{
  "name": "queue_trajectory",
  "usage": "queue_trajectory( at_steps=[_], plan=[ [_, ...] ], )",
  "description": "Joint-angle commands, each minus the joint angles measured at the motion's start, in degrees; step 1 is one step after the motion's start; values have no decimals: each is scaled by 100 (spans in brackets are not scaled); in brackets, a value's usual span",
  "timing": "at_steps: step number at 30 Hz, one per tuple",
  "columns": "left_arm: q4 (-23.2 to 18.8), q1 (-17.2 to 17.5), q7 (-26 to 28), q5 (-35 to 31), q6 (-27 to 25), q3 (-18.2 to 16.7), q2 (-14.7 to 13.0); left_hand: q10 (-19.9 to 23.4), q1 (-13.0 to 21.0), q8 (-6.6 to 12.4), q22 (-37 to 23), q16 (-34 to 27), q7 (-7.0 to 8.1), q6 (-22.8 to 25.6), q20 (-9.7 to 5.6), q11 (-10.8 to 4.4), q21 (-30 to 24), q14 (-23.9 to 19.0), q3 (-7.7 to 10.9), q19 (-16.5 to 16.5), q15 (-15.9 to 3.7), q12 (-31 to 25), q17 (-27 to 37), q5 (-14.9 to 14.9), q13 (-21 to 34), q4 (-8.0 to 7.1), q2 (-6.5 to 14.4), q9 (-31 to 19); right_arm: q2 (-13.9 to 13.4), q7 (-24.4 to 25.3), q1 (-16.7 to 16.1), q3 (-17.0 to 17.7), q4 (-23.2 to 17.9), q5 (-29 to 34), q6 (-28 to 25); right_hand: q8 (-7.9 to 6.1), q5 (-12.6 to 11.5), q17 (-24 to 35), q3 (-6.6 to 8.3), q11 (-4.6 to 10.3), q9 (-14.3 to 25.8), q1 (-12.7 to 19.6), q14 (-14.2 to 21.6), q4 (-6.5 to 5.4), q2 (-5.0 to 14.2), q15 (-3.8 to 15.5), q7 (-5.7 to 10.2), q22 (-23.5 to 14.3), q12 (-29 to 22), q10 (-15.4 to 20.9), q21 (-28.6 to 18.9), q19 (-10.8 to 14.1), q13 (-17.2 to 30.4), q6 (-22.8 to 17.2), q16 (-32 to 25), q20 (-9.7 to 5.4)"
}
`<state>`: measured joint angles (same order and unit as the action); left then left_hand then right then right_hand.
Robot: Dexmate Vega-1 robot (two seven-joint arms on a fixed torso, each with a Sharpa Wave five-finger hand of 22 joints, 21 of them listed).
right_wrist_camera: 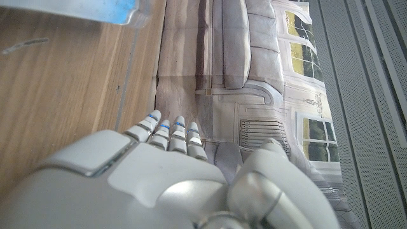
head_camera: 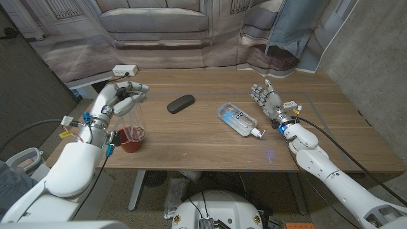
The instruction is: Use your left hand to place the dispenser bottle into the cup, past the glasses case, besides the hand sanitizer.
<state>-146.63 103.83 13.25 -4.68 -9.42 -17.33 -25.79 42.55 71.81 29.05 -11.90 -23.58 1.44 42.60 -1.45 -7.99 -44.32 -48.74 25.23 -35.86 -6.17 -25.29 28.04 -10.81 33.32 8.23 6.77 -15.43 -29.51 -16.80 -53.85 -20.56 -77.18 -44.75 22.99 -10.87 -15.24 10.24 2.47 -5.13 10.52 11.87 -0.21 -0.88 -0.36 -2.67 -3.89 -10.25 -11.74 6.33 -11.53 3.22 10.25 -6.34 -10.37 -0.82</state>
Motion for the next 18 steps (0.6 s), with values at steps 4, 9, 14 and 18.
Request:
queue_trajectory(
  at_steps=[4,9,14,18],
  plan=[
    [-122,35,-73,-72,-512,-252,127,47,-22,39,0,-10,-24,41,-11,-28,-49,-46,61,25,-117,20,33,-11,41,-8,-13,-8,76,13,95,-98,37,67,-45,-21,6,19,-35,0,9,11,38,6,65,-28,18,-24,-24,34,7,37,29,-31,-29,33],
    [-64,-43,-198,52,-593,-396,116,55,-22,45,2,-8,-8,57,-9,-19,-70,-52,67,42,-122,25,43,-11,60,-7,-16,-4,96,32,123,-136,21,102,-62,-20,6,19,-37,-2,9,12,39,8,67,-28,18,-24,-24,35,6,39,29,-30,-29,34],
    [40,-137,-307,214,-609,-518,107,72,-18,50,3,-8,-5,78,-11,-26,-91,-64,76,52,-135,26,53,-11,78,-5,-13,3,104,78,137,-157,-12,133,-82,-20,6,19,-39,1,9,13,40,9,68,-26,18,-24,-24,36,7,38,29,-30,-29,33],
    [94,-204,-348,288,-653,-564,81,87,-13,58,4,-7,-9,106,-15,-32,-114,-73,85,56,-133,29,62,-12,94,-1,-15,10,112,93,157,-170,-9,156,-79,-21,7,19,-41,9,9,13,42,11,70,-24,14,-24,-23,32,7,38,29,-32,-30,32]
  ],
)
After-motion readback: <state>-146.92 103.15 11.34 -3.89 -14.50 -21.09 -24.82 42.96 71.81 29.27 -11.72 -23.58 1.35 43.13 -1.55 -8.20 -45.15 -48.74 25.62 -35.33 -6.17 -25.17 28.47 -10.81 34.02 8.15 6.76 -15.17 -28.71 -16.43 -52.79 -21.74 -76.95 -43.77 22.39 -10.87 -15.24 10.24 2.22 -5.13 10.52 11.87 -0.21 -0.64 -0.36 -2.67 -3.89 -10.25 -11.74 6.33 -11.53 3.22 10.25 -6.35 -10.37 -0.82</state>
